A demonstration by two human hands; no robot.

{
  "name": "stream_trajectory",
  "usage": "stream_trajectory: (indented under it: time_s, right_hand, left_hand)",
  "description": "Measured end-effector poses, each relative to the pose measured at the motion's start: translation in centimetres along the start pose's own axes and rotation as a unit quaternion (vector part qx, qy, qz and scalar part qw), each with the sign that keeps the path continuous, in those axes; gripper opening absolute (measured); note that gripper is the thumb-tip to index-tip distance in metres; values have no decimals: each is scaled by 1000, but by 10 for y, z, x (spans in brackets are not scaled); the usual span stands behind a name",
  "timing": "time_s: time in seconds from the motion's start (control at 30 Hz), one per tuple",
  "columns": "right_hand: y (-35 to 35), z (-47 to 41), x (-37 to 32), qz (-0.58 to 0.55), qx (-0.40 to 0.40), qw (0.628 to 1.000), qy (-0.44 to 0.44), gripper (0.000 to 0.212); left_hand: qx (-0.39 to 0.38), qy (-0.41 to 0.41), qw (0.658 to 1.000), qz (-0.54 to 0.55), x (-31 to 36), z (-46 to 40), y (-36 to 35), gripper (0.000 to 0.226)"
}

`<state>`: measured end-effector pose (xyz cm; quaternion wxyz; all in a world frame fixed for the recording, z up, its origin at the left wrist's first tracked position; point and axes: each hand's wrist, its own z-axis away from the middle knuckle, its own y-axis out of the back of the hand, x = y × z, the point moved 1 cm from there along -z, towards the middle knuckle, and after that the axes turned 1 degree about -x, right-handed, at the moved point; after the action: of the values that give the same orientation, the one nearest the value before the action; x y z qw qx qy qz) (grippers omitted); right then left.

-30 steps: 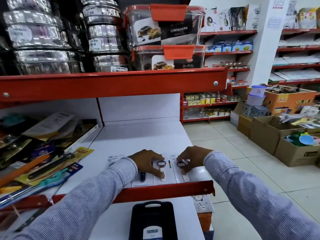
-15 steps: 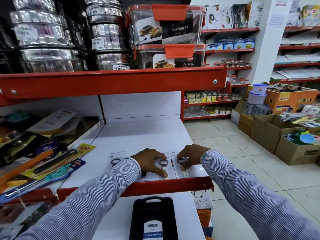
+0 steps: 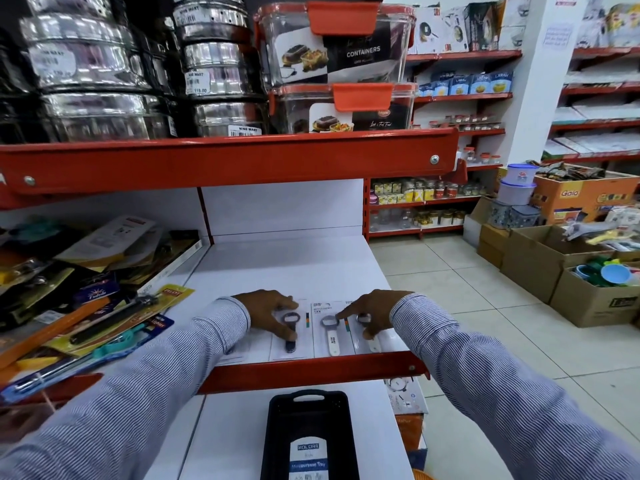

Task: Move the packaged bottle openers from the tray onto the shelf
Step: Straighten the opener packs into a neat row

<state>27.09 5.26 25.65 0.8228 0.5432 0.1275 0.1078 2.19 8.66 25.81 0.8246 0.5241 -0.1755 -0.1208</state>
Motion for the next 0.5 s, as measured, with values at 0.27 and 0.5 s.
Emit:
stream_trajectory:
  time_s: [0.27,0.5]
  right_hand:
    - [8,-1,-9,67,-32,997,6,71]
    - [12,2,-14,76,-29,997,9,70]
  left_hand:
    - [26,-15,1000,4,7,2,-6,91]
    - [36,-15,999,4,-3,5,-3,94]
